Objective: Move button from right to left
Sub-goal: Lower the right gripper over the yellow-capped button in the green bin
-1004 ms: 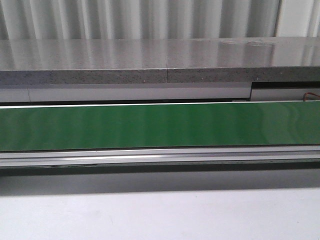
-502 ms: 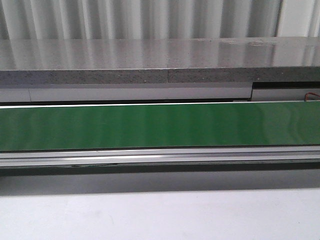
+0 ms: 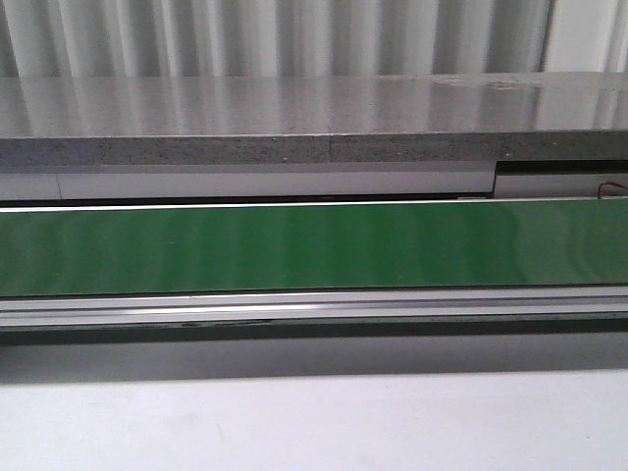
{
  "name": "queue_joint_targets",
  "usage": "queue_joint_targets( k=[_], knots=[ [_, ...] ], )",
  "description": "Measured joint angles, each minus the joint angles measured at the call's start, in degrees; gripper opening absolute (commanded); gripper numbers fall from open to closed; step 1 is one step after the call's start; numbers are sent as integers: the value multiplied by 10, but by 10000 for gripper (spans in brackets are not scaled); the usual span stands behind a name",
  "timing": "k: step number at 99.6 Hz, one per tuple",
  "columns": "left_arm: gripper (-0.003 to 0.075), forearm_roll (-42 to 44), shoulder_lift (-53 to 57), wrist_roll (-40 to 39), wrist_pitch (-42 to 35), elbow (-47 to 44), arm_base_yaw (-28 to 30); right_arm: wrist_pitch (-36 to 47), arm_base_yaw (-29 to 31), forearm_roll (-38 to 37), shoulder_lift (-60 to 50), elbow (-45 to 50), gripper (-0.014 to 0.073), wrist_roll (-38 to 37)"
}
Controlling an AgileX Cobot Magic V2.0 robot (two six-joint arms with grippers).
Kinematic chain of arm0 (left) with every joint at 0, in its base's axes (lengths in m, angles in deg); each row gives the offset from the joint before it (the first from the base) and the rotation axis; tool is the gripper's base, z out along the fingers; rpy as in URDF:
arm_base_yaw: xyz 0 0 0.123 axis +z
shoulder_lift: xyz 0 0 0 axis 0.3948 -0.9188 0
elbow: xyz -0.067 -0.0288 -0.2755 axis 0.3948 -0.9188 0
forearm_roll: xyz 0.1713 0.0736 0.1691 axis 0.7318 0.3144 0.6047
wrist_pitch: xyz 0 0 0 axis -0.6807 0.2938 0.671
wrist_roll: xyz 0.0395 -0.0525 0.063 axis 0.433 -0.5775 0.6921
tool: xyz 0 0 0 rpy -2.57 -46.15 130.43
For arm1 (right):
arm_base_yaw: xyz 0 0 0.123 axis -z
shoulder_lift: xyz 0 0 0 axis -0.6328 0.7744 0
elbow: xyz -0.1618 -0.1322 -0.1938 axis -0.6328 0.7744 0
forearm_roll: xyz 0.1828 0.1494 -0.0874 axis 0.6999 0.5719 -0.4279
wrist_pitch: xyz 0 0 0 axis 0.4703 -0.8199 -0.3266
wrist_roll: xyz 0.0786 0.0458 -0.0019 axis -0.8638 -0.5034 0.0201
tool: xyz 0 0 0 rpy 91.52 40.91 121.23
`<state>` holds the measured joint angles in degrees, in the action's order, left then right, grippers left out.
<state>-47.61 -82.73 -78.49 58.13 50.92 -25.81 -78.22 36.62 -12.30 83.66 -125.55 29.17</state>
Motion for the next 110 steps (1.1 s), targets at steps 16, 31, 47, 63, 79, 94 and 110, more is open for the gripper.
queue_joint_targets(
  k=[16, 31, 47, 63, 79, 94, 110],
  knots=[
    [-20, 0, 0, 0, 0, 0, 0, -17, 0, -50, 60, -62, 634, -36],
    [-20, 0, 0, 0, 0, 0, 0, -37, 15, -93, 144, -129, 634, -48],
    [-20, 0, 0, 0, 0, 0, 0, -33, 62, -106, 220, -168, 634, -40],
    [-20, 0, 0, 0, 0, 0, 0, -25, 131, -98, 302, -175, 634, -3],
    [-20, 0, 0, 0, 0, 0, 0, 9, 213, -46, 385, -182, 634, 50],
    [-20, 0, 0, 0, 0, 0, 0, 36, 286, -16, 454, -205, 634, 87],
    [-20, 0, 0, 0, 0, 0, 0, 70, 327, -8, 515, -223, 634, 104]
  ],
)
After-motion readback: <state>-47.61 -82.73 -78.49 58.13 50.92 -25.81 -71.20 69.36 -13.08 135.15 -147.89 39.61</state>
